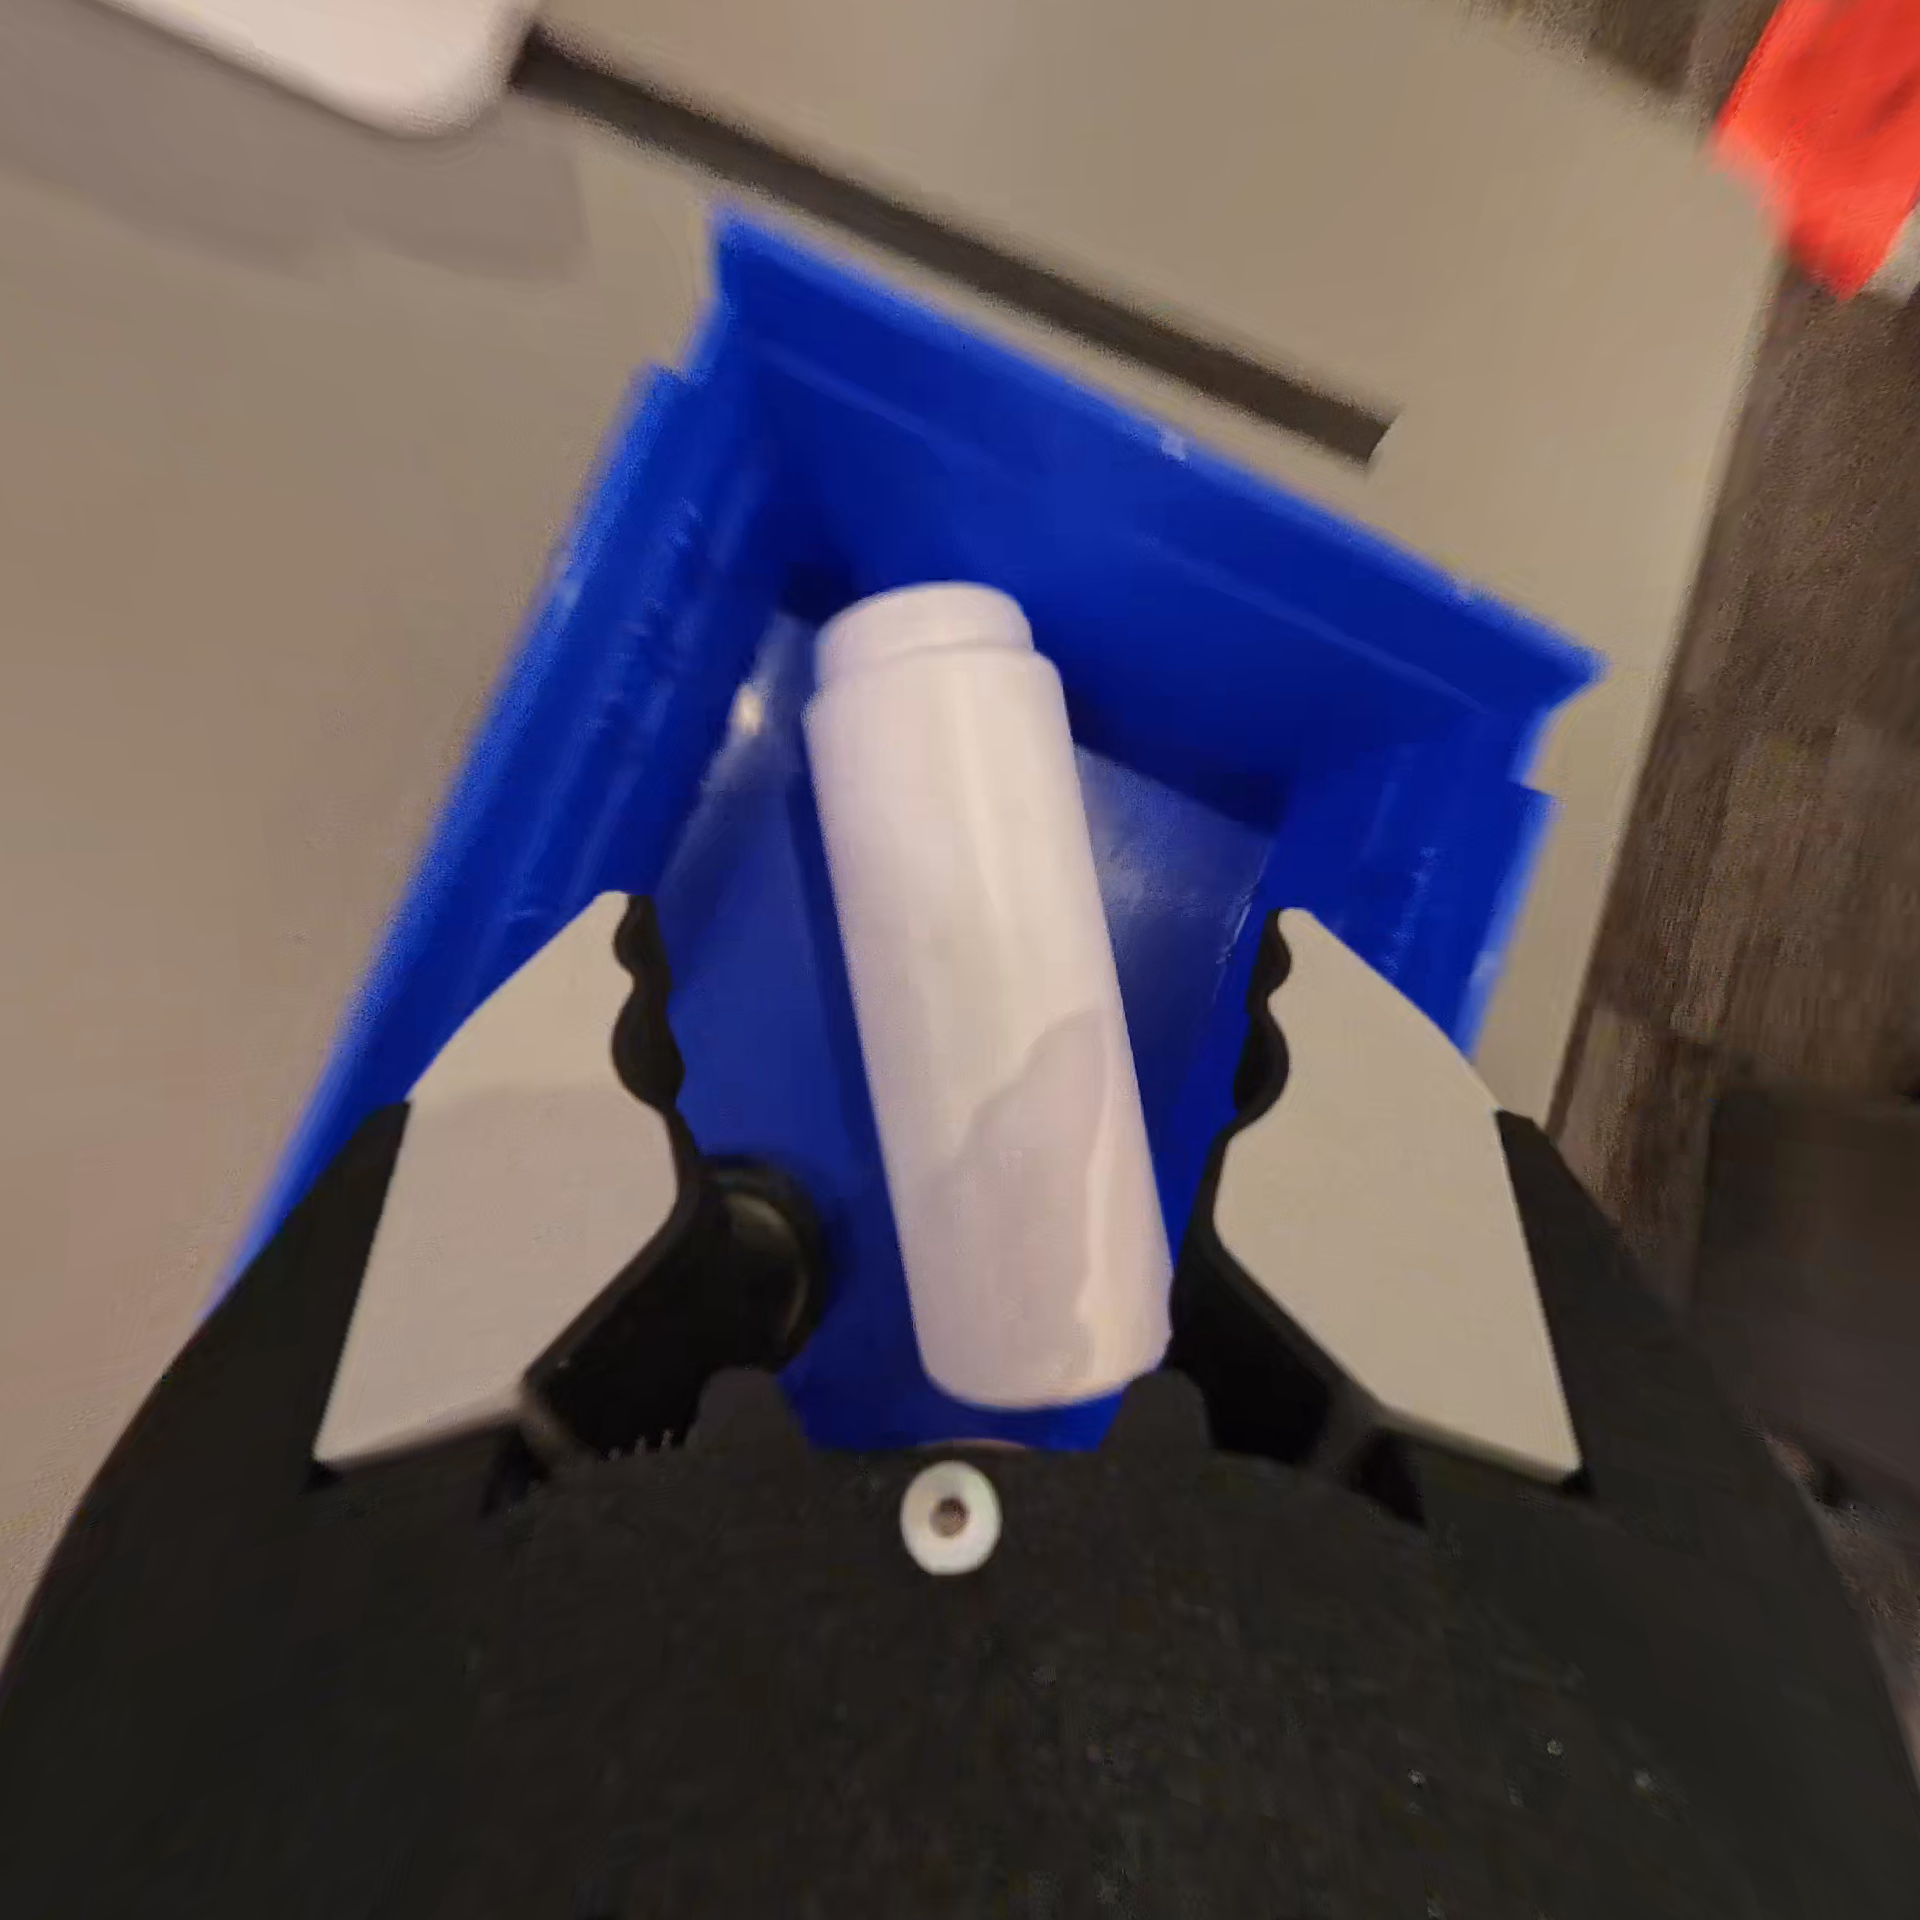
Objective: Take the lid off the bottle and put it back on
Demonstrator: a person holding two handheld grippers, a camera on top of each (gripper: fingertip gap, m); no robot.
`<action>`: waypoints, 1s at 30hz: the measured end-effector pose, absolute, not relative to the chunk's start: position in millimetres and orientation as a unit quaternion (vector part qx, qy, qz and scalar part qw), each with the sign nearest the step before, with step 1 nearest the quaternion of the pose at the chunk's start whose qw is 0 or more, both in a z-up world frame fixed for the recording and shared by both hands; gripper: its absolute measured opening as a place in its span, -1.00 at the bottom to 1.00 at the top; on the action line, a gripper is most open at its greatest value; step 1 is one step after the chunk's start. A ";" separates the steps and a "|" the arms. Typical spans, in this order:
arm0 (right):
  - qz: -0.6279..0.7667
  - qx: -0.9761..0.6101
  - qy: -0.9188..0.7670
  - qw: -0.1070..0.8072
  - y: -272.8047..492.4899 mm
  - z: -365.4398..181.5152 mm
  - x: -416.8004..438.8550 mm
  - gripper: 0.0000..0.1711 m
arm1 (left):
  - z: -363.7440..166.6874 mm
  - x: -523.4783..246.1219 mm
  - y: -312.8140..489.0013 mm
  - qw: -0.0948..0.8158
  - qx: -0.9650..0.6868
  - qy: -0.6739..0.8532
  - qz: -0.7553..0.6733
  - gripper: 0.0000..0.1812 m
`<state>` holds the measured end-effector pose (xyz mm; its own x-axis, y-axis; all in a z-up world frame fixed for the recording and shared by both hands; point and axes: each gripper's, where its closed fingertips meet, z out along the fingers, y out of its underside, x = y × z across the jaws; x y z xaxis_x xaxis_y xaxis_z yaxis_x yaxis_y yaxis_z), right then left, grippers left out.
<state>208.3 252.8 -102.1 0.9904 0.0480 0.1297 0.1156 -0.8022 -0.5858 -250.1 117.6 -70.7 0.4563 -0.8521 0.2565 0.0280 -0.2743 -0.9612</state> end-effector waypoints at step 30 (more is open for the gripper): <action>0.089 -0.781 0.091 0.612 33.9 -128.1 141.3 -0.27 | -141.8 -427.7 164.1 0.544 -0.825 0.086 -0.128 -0.36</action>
